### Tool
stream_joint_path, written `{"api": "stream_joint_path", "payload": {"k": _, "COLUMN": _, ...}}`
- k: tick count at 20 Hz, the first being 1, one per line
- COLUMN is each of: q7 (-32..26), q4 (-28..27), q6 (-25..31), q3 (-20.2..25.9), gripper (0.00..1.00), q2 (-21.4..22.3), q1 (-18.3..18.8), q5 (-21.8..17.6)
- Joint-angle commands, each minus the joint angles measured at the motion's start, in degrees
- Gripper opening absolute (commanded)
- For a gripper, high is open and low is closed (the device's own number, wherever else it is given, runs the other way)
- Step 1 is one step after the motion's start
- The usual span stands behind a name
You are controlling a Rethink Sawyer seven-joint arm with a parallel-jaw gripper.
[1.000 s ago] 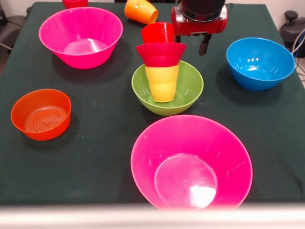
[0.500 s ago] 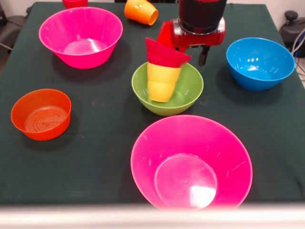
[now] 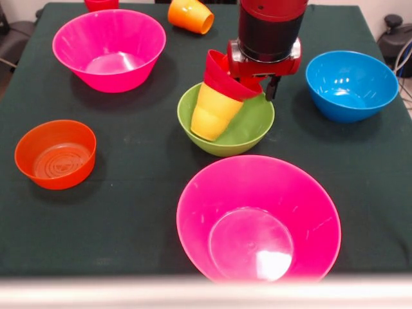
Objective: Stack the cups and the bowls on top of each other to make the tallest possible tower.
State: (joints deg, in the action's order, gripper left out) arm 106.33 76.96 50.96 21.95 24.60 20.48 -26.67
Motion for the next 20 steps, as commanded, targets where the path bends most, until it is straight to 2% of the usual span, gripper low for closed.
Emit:
{"api": "stream_joint_path", "payload": {"k": 1, "q7": -12.8, "q4": -2.6, "q6": 3.8, "q3": 1.8, "gripper": 1.00, "q2": -2.5, "q1": 0.6, "q5": -4.1}}
{"api": "stream_joint_path", "payload": {"k": 5, "q7": -15.1, "q4": -1.4, "q6": 3.9, "q3": 1.7, "gripper": 1.00, "q2": -2.0, "q1": 1.6, "q5": -5.1}}
{"api": "stream_joint_path", "payload": {"k": 8, "q7": -17.2, "q4": -2.7, "q6": 5.3, "q3": 1.7, "gripper": 1.00, "q2": -2.2, "q1": 2.0, "q5": -5.8}}
{"api": "stream_joint_path", "payload": {"k": 9, "q7": -19.6, "q4": -2.5, "q6": 6.7, "q3": 1.7, "gripper": 1.00, "q2": -1.4, "q1": 2.6, "q5": -6.4}}
{"api": "stream_joint_path", "payload": {"k": 12, "q7": -27.1, "q4": 0.1, "q6": 9.8, "q3": 3.4, "gripper": 1.00, "q2": 2.8, "q1": 7.4, "q5": -5.6}}
{"api": "stream_joint_path", "payload": {"k": 17, "q7": -29.1, "q4": -0.9, "q6": 8.5, "q3": 4.4, "gripper": 1.00, "q2": 1.5, "q1": 9.4, "q5": -7.4}}
{"api": "stream_joint_path", "payload": {"k": 20, "q7": -30.9, "q4": -3.1, "q6": 10.1, "q3": 5.0, "gripper": 1.00, "q2": 0.5, "q1": 10.0, "q5": -7.5}}
